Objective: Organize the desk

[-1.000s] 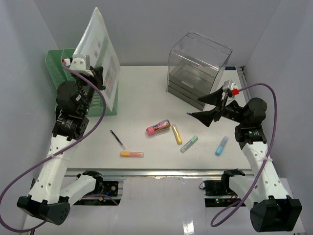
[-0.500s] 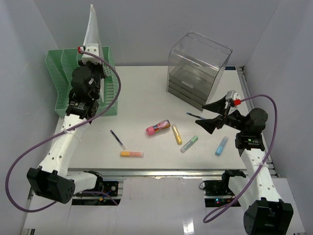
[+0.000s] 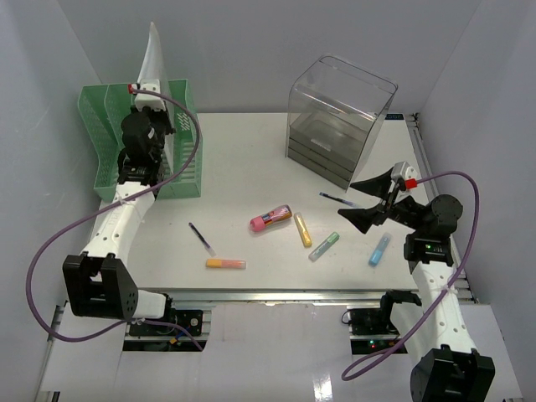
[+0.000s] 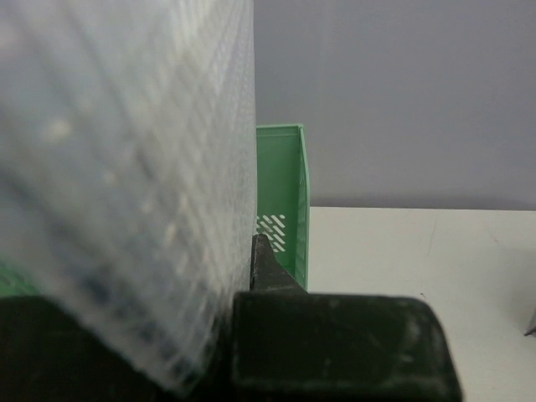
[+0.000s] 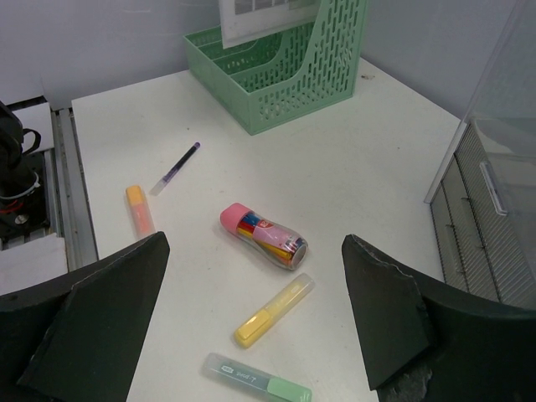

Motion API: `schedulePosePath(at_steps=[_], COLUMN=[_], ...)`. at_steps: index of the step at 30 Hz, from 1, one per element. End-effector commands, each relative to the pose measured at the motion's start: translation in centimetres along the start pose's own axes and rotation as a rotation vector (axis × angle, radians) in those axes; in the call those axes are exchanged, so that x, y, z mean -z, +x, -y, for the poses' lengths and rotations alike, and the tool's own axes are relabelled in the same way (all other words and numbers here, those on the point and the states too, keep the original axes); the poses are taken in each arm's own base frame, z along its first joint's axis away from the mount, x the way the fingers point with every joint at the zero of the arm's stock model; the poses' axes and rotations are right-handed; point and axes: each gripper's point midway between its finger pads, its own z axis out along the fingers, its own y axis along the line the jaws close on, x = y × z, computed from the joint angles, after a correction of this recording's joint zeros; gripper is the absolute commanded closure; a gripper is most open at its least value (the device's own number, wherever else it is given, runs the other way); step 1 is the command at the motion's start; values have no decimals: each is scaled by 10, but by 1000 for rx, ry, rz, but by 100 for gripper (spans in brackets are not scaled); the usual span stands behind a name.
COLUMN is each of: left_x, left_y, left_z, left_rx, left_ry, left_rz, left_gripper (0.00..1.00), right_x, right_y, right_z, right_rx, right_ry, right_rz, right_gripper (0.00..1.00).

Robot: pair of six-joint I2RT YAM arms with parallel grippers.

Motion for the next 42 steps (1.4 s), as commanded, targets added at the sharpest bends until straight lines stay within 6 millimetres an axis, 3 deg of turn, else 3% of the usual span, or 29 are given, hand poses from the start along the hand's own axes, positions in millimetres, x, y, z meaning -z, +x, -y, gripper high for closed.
schedulePosePath(at_steps=[1,5,9,13,19,21,33,39,40,41,42], left_x=[6,9,6,1,-6,-8,-2,8,10,12,14], left_y=[-11,24,30,26,2,4,60,72,74,75,74], left_z=[12,5,9,9,9,10,16,16,15,15,13], left_rx=[106,114,126,128,99,86,57,87,91,96,102], left_ry=[156,194,228,232,245,251,275,266,263,257,247], left_rz=[156,143,145,155,197,187,88,67,61,59,64], left_gripper=[100,100,100,100,100,100,100,86,80,67,46], right_x=[2,4,5,6,6,6,7,8,8,9,9], right_y=[-7,-6,-4,-3,-3,-3,-2,-2,-2,-1,-1], right_z=[-2,-1,-2,-1,-1,-1,-1,0,0,0,1], right_rx=[58,56,52,51,49,49,52,56,56,57,58], right_ry=[-2,1,-4,0,3,2,1,8,9,11,12], right_rz=[25,27,31,33,33,33,34,34,34,33,33], right_gripper=[10,10,10,10,10,10,10,10,10,10,10])
